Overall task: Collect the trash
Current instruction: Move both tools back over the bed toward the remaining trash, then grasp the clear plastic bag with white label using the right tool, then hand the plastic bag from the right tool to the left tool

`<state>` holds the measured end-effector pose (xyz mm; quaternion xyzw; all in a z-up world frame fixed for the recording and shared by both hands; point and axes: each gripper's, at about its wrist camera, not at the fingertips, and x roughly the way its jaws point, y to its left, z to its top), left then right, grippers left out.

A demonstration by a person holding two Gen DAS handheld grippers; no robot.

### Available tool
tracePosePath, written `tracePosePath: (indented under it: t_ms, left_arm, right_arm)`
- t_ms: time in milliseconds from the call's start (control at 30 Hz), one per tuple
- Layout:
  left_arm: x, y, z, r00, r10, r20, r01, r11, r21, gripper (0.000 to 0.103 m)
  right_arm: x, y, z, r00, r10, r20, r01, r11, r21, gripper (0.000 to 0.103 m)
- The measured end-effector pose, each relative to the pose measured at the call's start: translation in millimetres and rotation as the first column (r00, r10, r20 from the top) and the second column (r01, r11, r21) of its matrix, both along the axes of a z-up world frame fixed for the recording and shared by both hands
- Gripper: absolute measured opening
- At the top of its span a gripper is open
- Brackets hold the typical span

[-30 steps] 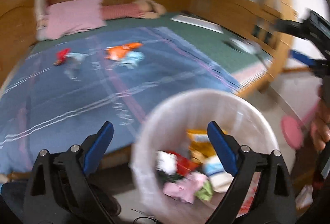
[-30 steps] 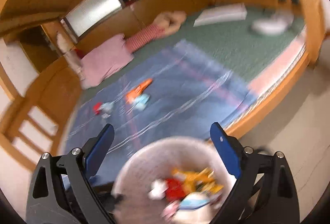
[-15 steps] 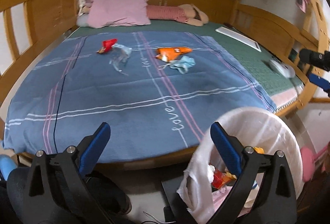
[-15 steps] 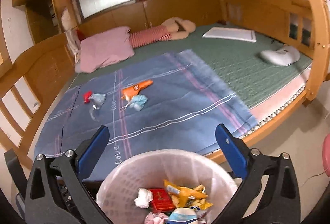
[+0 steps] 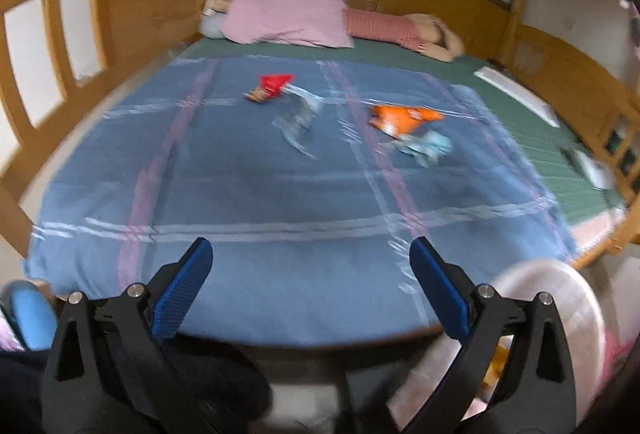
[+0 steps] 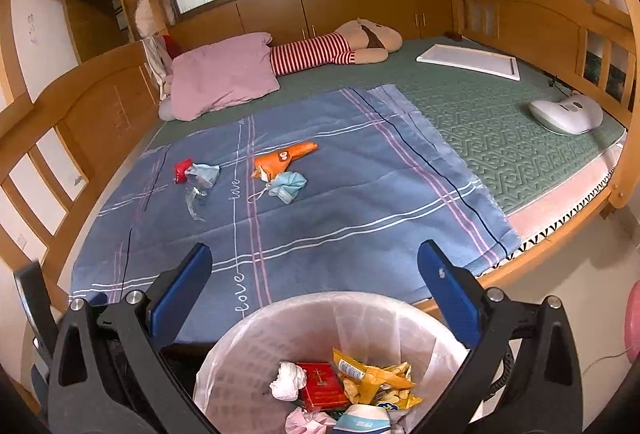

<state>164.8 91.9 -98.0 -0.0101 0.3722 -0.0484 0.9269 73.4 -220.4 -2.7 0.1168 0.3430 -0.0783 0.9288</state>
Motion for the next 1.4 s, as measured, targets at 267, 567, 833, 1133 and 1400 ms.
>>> tracePosePath:
  t_ms: [267,567,833,1133,1400]
  left_arm:
    - [67.5,66.1,-7.8,0.953,0.287,-0.097,-0.296,0.95,-0.103,0.098]
    - [117.9,125.2,-35.1,0.838,0.513,-0.186,-0.535,0.84,-0.094,0.098]
    - [120.3,150.8,-68.7,0.74,0.577,-0.346,-0.664,0.71,-0.234,0.098]
    - [133.7,147.0,-75.6,0.727,0.58,-0.367,-0.673,0.708,-0.214,0.098]
    - [121.4,158.2,-76.4,0.706,0.602,-0.374,-0.7,0.671,-0.244,0.098]
  right_arm:
    - [66.9,2.6,1.3,0.99,0.143,-0.001,-0.142,0.985,0.098,0.1]
    - [215.6,73.7,-50.4,0.933,0.327,-0.148,-0.304,0.939,0.161,0.1]
    - [346.1,157.9,-142.3,0.899,0.326,-0.293,-0.312,0.945,0.094,0.1]
    - [393.8,205.7,-197.0,0.875,0.292,-0.387,-0.332,0.942,-0.041,0.062]
    - [344.8,207.1,-178.6,0.782,0.486,-0.39,-0.473,0.87,0.137,0.015]
